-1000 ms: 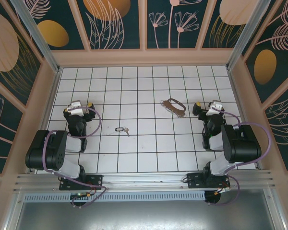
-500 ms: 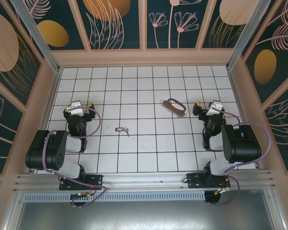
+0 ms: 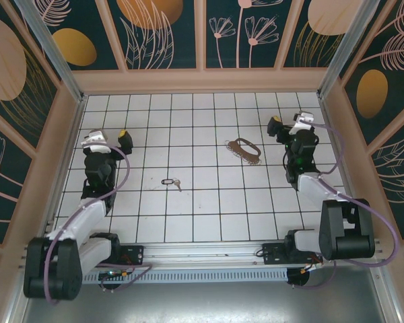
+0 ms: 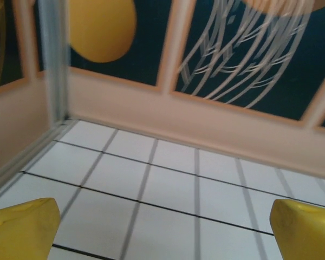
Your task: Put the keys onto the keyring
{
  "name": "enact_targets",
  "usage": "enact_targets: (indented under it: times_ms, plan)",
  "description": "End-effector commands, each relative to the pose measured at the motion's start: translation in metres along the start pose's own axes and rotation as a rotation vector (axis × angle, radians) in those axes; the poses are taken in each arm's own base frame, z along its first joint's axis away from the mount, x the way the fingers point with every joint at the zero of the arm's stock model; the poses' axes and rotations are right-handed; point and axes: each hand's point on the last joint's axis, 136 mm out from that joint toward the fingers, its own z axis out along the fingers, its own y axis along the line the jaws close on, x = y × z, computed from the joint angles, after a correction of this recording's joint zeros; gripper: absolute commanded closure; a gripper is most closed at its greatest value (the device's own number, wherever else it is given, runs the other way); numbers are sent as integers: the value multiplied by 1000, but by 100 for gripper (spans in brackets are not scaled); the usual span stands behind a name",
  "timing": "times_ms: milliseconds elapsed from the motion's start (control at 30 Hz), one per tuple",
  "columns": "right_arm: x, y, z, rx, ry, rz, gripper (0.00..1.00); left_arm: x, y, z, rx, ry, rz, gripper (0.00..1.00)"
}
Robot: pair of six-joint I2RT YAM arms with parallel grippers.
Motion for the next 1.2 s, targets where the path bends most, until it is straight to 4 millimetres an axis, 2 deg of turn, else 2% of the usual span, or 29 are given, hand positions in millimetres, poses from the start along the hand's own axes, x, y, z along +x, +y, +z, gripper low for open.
enact_targets:
  times_ms: [0,100,200,233,400,700,833,967,1167]
  plan:
    - [34,15,5,-26,189,7,1,6,-35,-8,133,110,-96,1]
    - [46,32,16,-65,294,-17,1,9,-55,-8,201,200,-172,1]
    - [62,40,29,-66,394,-56,1,22,-83,-9,320,321,-198,1]
    - [69,48,32,-102,431,-72,1,28,-91,-9,350,351,-198,1]
    - [94,75,38,-196,539,-137,1,54,-113,-18,406,416,-187,1]
    - [131,126,43,-367,698,-263,4,93,-131,-44,454,526,-202,1]
    - [151,138,51,-387,779,-324,15,102,-136,-55,479,545,-210,1]
    - [166,142,56,-396,826,-348,33,104,-140,-64,496,554,-212,2]
    - [193,149,54,-387,885,-391,40,100,-141,-70,509,528,-237,5]
